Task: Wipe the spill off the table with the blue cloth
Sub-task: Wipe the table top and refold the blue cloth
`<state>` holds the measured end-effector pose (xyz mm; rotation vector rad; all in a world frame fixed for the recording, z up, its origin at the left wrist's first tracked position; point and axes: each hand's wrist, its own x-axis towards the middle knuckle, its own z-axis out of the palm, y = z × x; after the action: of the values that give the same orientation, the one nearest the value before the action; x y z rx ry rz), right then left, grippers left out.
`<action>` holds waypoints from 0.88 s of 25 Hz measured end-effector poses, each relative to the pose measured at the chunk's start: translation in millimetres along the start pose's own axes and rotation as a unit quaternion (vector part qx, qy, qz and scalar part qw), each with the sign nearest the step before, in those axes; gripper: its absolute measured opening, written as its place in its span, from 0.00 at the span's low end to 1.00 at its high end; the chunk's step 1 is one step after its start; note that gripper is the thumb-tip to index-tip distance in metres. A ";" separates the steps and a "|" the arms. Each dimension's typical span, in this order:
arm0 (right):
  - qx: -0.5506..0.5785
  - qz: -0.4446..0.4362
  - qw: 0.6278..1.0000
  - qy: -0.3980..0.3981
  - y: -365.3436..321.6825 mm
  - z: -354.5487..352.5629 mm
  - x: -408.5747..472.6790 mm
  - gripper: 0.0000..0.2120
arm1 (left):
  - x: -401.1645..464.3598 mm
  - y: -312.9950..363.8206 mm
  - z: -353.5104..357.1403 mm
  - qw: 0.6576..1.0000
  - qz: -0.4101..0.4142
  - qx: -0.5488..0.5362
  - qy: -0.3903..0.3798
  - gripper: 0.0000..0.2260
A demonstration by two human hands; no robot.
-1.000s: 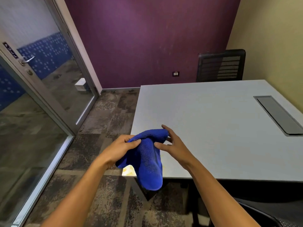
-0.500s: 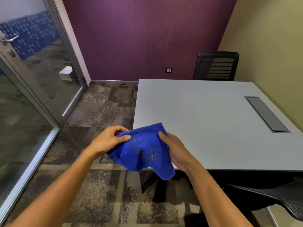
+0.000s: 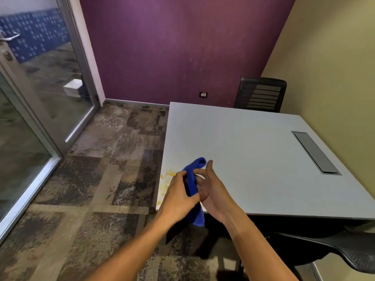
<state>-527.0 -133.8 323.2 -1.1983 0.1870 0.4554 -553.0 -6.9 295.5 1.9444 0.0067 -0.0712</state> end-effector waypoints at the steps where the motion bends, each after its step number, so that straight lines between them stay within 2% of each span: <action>1: 0.016 0.002 1.000 -0.024 0.7 -1.0 -3.1 0.35 | -0.2 1.1 -0.8 1.000 -0.004 -0.011 0.011 0.27; 4: 0.077 0.011 0.992 -0.101 1.3 -9.9 -11.6 0.38 | -4.5 0.3 -6.3 0.999 -0.007 -0.031 0.031 0.24; 8: 0.048 0.011 0.988 -0.143 9.4 -21.4 -16.9 0.32 | -3.4 0.2 -24.5 1.000 -0.003 -0.019 0.024 0.15; 12: -0.138 -0.068 0.986 -0.067 10.7 -21.8 -15.4 0.21 | 3.3 4.3 -46.2 1.000 -0.001 -0.008 0.001 0.14; 16: -0.208 -0.081 0.975 0.003 18.8 -16.0 -10.5 0.23 | 5.8 6.8 -45.0 0.999 -0.029 -0.041 -0.003 0.15; 19: -0.330 -0.099 0.937 0.054 29.4 -12.9 -7.4 0.20 | 5.4 3.4 -34.1 0.998 -0.042 -0.050 0.009 0.16; 22: -0.410 -0.135 0.899 0.082 37.6 -13.6 -2.6 0.06 | 7.3 2.4 -25.0 0.997 -0.046 -0.063 0.020 0.16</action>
<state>-544.3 -136.3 287.2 -2.0644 -0.0447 0.1764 -544.4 15.3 306.4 1.8193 0.1259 -0.0908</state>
